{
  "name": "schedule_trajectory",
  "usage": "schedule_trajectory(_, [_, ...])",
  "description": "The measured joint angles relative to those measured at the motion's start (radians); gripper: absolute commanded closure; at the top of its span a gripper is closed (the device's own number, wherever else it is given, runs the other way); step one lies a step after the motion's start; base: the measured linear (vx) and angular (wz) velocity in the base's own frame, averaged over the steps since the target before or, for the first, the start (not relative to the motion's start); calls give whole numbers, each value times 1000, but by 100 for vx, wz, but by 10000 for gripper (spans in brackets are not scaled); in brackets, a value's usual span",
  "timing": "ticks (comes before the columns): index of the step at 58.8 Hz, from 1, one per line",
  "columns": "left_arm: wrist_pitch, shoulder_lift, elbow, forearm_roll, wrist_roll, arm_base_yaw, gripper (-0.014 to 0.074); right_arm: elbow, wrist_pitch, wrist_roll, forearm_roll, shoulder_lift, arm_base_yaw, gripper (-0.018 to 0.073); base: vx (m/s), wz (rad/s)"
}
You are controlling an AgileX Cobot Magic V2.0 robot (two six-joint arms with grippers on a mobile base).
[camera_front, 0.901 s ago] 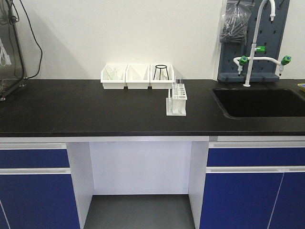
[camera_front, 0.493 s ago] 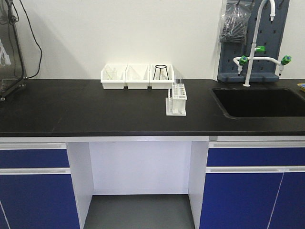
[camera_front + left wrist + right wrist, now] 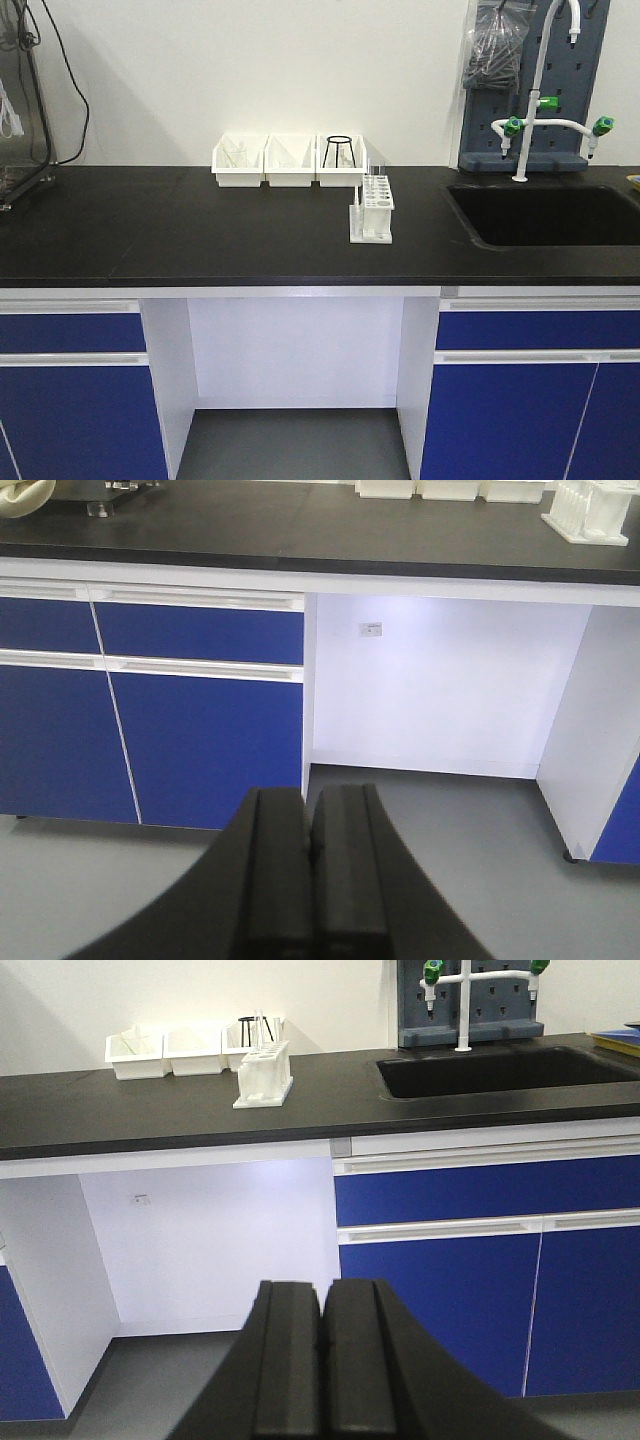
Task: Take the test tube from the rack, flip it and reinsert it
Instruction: 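Drive the base toward the white test-tube rack on the bench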
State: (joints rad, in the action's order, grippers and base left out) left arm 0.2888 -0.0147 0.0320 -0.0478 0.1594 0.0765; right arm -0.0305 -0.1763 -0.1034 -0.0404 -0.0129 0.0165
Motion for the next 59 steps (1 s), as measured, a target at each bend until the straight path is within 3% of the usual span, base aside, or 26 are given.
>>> schedule_trajectory(59, [0,0,0,0,0,0,603,0,-1,0,0,0,0,571,21,1])
